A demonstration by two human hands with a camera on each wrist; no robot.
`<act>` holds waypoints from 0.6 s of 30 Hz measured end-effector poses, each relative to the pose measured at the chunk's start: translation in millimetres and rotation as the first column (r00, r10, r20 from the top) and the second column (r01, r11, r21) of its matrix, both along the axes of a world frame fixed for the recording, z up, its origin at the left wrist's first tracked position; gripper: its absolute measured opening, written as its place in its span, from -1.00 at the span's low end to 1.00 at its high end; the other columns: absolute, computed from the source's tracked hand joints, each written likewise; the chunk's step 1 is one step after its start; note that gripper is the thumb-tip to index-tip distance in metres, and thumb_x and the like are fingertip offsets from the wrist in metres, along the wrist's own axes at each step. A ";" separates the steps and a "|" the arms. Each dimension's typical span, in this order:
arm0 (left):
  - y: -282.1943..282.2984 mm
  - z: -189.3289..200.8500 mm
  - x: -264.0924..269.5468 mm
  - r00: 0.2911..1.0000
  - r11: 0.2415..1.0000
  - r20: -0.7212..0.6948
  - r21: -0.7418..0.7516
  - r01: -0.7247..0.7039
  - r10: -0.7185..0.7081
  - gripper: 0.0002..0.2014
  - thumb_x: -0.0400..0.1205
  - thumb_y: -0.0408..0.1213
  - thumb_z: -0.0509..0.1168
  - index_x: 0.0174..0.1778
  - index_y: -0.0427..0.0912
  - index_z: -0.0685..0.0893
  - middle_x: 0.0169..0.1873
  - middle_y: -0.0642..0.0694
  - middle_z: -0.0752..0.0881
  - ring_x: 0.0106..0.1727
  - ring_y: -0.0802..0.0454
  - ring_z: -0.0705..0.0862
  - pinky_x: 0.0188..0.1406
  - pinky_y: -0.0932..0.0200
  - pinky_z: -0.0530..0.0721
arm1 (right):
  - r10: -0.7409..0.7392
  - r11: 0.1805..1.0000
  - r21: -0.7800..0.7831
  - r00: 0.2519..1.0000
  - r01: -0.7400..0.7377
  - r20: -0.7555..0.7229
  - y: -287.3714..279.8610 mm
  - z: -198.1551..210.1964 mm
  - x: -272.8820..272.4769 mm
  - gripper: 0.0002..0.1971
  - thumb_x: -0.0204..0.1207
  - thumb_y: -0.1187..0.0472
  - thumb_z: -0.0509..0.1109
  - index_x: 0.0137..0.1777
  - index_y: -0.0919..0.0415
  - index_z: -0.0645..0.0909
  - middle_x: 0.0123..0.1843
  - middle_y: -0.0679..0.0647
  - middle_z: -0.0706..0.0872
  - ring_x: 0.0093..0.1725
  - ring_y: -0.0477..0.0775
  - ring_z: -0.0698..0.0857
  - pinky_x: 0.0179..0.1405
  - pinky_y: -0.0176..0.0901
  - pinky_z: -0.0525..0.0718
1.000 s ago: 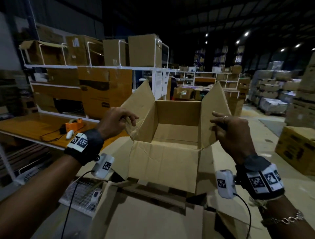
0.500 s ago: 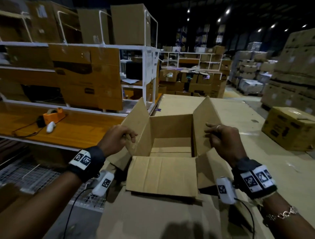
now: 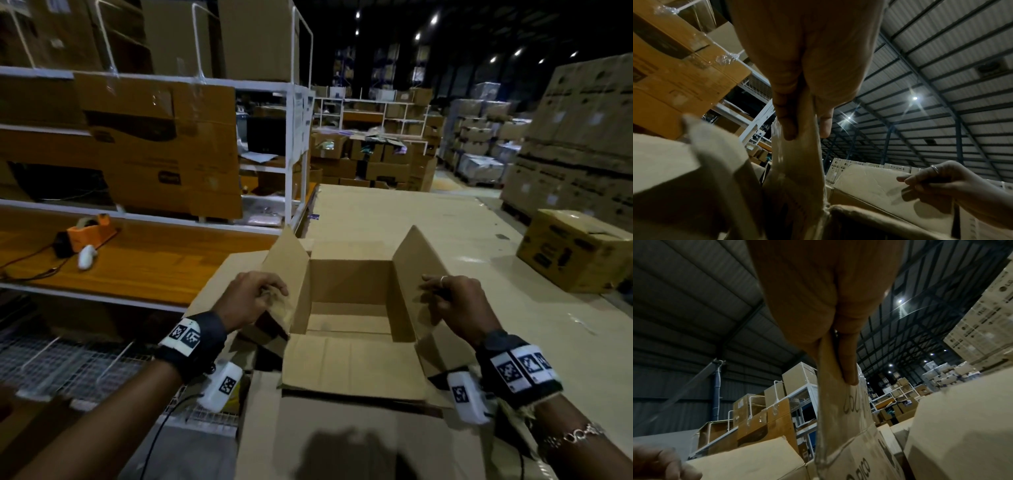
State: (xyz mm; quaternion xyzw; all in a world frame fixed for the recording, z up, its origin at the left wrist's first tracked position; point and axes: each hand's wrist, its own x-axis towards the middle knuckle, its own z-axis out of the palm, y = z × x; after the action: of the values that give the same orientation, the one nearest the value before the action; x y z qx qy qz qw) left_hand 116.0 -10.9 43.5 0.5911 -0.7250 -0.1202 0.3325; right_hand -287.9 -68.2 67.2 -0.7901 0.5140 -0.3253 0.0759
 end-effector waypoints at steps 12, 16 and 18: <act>-9.7 -38.5 24.9 0.975 0.995 -0.199 -0.015 -0.103 0.098 -0.58 0.43 -0.29 0.65 0.17 0.06 0.75 0.18 0.05 0.74 0.22 0.12 0.68 0.28 0.02 0.68 | -0.154 0.983 0.115 0.985 0.144 0.077 -0.2 -35.3 -19.6 -0.65 0.45 0.32 0.61 0.25 0.25 0.76 0.34 0.08 0.77 0.24 0.02 0.75 0.32 0.02 0.72; -8.2 -41.9 21.2 0.963 0.967 0.094 -0.006 -0.253 0.253 -0.61 0.45 -0.01 0.62 0.18 0.08 0.75 0.23 0.01 0.71 0.25 -0.05 0.61 0.22 0.00 0.59 | -0.209 0.964 0.132 0.964 0.231 -0.164 0.3 -36.3 -20.3 -0.59 0.48 0.07 0.59 0.31 0.14 0.73 0.56 0.04 0.58 0.39 0.11 0.65 0.39 0.26 0.62; -4.4 -41.6 12.5 0.915 0.952 0.270 -0.027 -0.304 0.300 -0.54 0.47 0.13 0.56 0.25 0.07 0.75 0.32 -0.04 0.69 0.37 -0.12 0.53 0.32 -0.08 0.50 | -0.258 0.941 0.094 0.866 0.326 -0.429 2.6 -35.3 -18.3 -0.56 0.55 -0.13 0.47 0.38 0.00 0.66 0.67 0.05 0.41 0.63 0.27 0.38 0.54 0.53 0.25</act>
State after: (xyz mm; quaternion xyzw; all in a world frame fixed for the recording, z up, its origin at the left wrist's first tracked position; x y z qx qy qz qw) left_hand 128.5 -15.2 1.9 0.7093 -0.6626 0.0087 0.2402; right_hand -306.2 -65.7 31.9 -0.7445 0.6571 -0.1165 -0.0196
